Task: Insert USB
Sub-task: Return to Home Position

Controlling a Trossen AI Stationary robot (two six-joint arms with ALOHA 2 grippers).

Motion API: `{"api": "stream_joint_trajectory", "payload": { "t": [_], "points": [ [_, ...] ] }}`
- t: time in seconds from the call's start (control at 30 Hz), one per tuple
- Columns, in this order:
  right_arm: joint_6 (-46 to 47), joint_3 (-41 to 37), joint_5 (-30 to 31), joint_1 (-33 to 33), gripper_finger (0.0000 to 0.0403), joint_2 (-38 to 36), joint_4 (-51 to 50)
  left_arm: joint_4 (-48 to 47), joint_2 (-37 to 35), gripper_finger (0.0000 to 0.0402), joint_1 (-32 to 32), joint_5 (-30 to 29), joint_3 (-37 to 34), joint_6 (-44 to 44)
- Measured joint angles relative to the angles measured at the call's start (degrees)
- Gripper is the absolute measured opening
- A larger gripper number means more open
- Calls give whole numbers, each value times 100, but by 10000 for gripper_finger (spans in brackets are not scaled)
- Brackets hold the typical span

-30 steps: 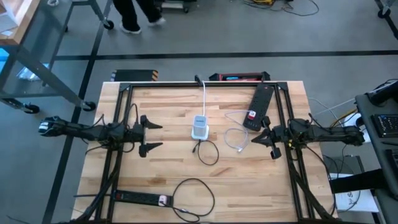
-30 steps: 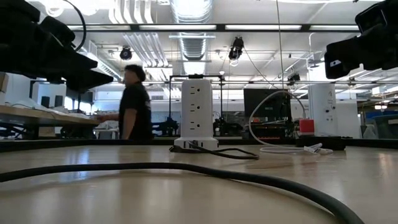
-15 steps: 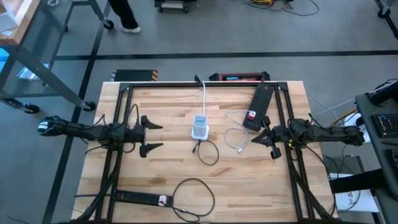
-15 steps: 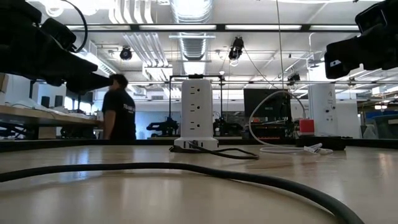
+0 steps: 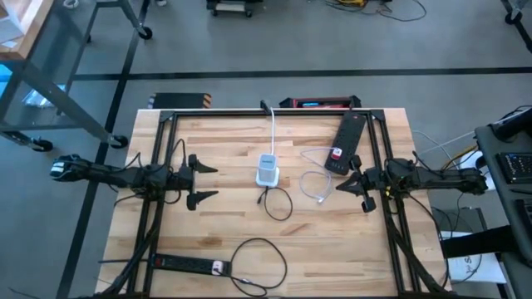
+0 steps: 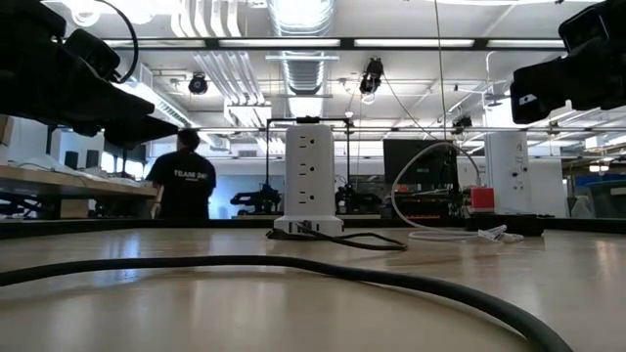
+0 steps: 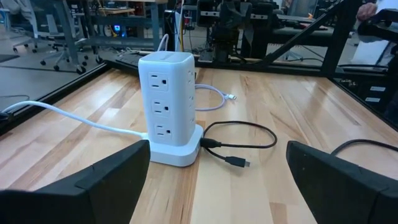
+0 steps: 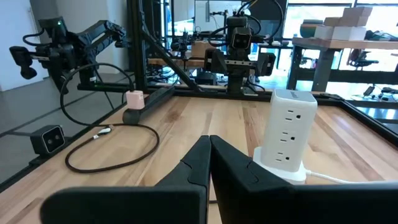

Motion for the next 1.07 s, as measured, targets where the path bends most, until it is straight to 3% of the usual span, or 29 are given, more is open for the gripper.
{"api": "stream_joint_trajectory", "payload": {
  "t": [0.7, 1.07],
  "points": [
    [0, 0, 0, 0, 0, 0, 0, -1, 0, 384, 2, 0, 0, 0],
    [0, 0, 1, 0, 0, -2, 0, -1, 0, 368, 0, 0, 0, 0]
  ]
}}
